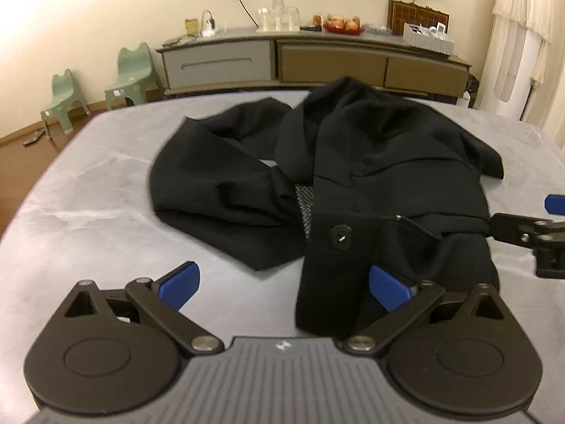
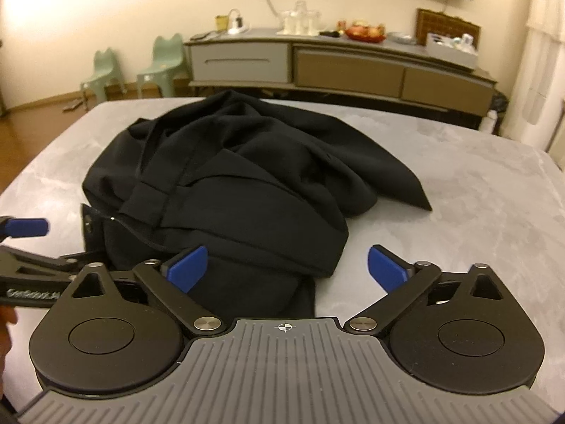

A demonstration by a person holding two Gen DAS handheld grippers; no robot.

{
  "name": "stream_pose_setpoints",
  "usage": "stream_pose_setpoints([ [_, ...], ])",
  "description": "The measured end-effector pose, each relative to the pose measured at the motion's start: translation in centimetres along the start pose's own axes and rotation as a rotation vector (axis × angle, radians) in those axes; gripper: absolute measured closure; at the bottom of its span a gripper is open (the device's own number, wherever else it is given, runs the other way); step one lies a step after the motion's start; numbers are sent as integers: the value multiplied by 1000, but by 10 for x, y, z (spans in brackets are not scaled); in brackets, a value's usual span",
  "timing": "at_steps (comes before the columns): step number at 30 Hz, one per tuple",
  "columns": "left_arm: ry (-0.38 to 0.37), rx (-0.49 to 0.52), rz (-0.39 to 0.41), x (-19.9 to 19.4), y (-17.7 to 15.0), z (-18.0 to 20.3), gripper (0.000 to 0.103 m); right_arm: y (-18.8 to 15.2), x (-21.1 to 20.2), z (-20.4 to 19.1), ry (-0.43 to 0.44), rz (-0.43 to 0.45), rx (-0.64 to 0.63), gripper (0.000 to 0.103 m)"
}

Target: Fold clothes

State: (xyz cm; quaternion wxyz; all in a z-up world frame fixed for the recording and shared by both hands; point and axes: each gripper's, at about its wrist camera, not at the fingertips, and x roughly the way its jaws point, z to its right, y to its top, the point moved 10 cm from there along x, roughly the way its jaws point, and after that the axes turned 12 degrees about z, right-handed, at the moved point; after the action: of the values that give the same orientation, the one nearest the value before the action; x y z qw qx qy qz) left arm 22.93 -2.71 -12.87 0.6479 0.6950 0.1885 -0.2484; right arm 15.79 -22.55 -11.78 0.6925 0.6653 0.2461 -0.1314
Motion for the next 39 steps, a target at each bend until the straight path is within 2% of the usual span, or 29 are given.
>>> stream_pose_setpoints([
  [2,-16,-10,-9,15,-1,6,0,-4,17,10,-10,-14,-21,2],
  [4,-68,-16,18,15,5,21,16,-10,30,18,-15,-22,-17,2],
  [5,-94,-18,31,15,8,28,43,-11,34,24,-18,-32,12,2],
  [6,-121,-21,44,15,11,35,75,-12,38,30,-21,-43,42,3],
  [7,-147,-24,58,14,14,43,77,-13,42,35,-25,-53,72,5],
  [8,-173,-27,71,14,17,50,92,-6,39,38,-3,-41,112,6],
  [9,-199,-29,84,13,20,57,98,2,37,41,19,-29,153,6],
  [11,-274,-26,117,5,25,76,98,20,23,52,37,33,234,5],
  [12,-351,10,125,-10,19,94,98,24,17,58,32,55,255,3],
  [15,-564,188,55,-48,-32,146,90,31,5,76,7,98,310,2],
  [16,-600,233,38,-57,-48,155,87,27,7,74,15,79,318,2],
  [18,-559,232,40,-61,-64,143,84,19,12,70,31,40,333,2],
  [20,-527,134,33,-61,-63,118,82,11,18,59,66,4,327,2],
  [22,-490,31,45,-63,-51,91,58,2,24,34,119,-27,279,2],
  [23,-447,7,70,-63,-42,77,29,-3,27,24,138,-41,253,2],
  [24,-400,0,98,-63,-33,67,11,-8,30,15,142,-51,226,2],
  [26,-346,-8,124,-59,-18,55,7,-14,35,9,120,-67,192,2],
  [31,-341,-13,84,-44,-9,65,7,-21,36,12,69,-71,165,2],
  [39,-299,2,45,-28,-6,83,4,5,19,24,40,27,143,2],
])
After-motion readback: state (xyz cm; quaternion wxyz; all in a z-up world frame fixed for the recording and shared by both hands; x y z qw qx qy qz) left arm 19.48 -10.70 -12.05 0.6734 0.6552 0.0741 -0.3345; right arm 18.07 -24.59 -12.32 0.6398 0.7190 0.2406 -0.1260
